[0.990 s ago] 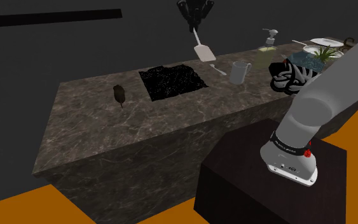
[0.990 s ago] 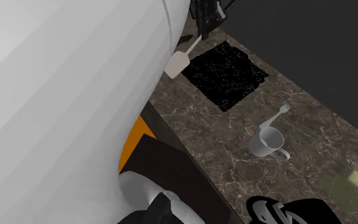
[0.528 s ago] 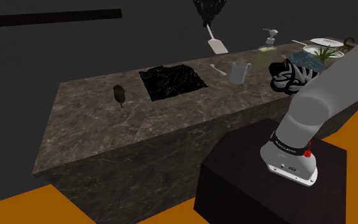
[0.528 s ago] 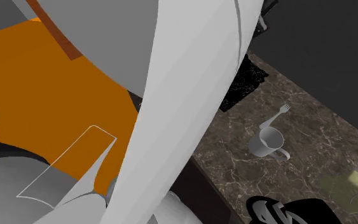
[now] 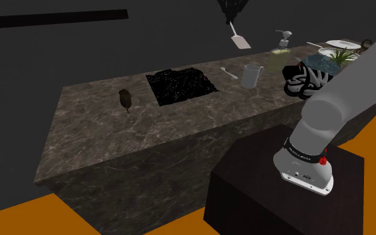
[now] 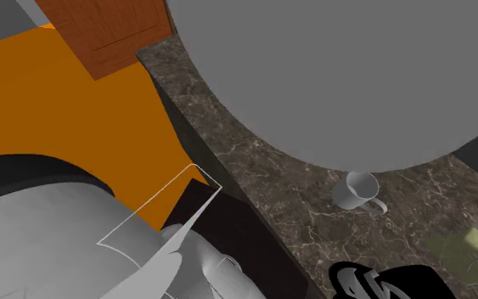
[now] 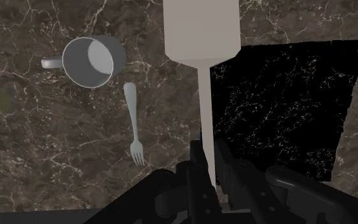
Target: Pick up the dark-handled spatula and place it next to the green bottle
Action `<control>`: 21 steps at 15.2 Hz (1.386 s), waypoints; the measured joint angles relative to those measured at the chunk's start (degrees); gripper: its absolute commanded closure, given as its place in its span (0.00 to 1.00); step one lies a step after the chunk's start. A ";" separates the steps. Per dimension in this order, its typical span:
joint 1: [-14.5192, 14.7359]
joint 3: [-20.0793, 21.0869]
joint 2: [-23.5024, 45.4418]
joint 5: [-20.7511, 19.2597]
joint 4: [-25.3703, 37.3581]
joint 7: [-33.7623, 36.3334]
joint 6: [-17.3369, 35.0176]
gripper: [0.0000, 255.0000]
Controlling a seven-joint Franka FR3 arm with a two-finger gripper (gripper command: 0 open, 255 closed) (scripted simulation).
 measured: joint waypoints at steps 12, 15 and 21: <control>-5.84 -10.28 11.93 0.32 12.90 -16.16 -0.75 1.00; -7.67 -12.63 16.96 1.57 18.39 -20.33 -1.33 1.00; -12.57 -16.47 27.31 5.22 31.72 -28.48 -4.88 1.00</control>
